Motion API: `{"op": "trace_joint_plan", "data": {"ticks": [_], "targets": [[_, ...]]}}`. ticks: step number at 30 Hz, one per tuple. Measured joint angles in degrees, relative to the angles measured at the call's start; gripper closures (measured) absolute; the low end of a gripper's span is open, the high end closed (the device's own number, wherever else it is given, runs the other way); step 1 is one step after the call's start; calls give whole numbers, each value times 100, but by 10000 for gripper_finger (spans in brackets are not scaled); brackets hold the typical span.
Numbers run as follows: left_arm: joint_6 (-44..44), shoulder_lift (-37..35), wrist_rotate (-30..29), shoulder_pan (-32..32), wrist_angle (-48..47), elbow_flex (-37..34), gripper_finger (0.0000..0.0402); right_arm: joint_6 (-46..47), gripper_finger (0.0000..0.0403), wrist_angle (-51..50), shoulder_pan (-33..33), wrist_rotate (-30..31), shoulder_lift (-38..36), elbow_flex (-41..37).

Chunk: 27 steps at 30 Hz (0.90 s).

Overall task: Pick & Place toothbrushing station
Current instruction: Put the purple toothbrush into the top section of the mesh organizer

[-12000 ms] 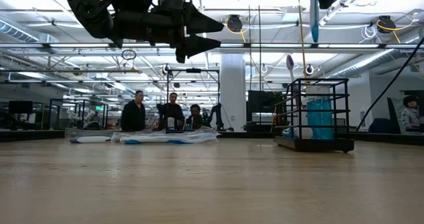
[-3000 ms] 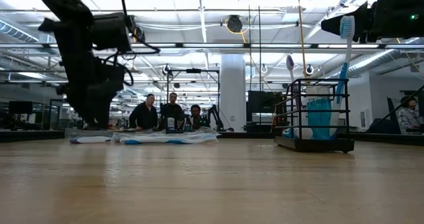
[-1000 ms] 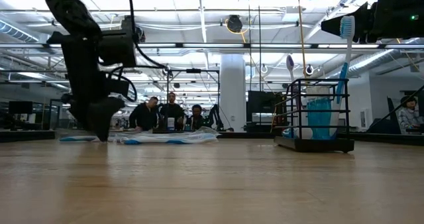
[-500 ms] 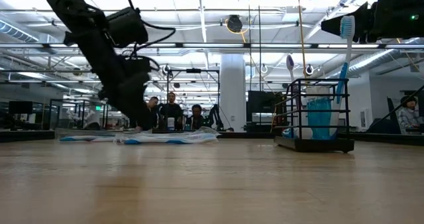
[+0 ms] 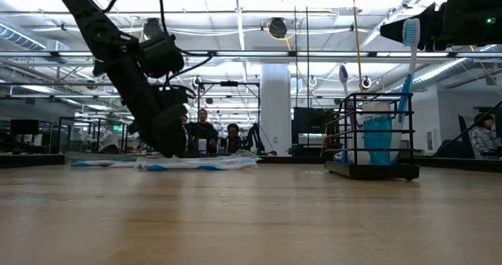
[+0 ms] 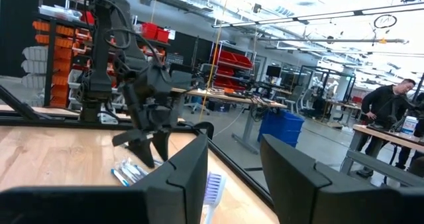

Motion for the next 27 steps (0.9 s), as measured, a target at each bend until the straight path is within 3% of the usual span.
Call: {"op": "trace_joint_plan", "data": {"ticks": [14,18,27], "targets": [[122,501,186,106,-96,23,145,-2,273,-20,0,11,2,2],[103,509,154,113,-151,20,201,-2,273,-20,0,11,2,2],[-62,516,12,127,-265,11,379,-2,273,-20,0,11,2,2]]}}
